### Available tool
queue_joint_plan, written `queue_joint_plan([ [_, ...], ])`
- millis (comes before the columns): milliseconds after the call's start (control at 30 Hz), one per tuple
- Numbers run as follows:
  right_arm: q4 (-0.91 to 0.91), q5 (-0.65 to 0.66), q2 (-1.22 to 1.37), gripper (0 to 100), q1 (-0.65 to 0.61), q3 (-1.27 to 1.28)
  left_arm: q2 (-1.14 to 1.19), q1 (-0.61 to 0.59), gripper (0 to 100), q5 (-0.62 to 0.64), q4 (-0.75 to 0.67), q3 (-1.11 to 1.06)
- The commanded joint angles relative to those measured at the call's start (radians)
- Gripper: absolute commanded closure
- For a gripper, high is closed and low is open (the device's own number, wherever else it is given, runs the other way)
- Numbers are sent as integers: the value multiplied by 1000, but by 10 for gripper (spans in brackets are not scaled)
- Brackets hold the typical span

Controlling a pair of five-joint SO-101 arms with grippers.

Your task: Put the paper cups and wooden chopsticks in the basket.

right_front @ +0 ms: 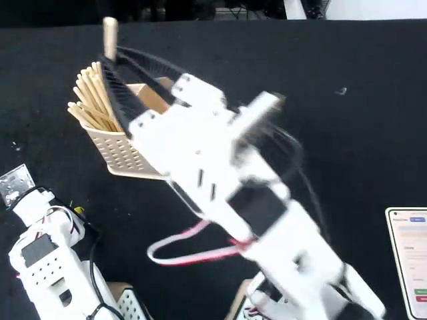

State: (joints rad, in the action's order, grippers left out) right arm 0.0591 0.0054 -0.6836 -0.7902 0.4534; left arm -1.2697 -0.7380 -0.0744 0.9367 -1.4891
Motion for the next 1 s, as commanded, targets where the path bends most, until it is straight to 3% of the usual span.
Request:
queue_joint_plan([
  [0, -87, -6, 148, 987, 46, -48, -15, 2, 758, -5, -20, 10],
  [200, -89, -6, 288, 972, 74, -47, -15, 2, 758, -5, -20, 10],
  [367, 69, -8, 286, 767, 71, -68, -15, 2, 758, -5, -20, 10],
  [433, 146, -8, 260, 740, 71, -105, -15, 2, 758, -5, -20, 10],
  [600, 364, -9, 82, 806, 78, -166, -15, 2, 758, -5, -20, 10],
  [767, 640, -8, -185, 994, 80, -76, -15, 4, 759, -5, -18, 10],
  [900, 753, -8, -417, 971, 163, 116, -15, 2, 770, -5, -11, 16],
  [967, 760, -6, -535, 973, 235, 231, -15, 2, 821, -5, -9, 18],
])
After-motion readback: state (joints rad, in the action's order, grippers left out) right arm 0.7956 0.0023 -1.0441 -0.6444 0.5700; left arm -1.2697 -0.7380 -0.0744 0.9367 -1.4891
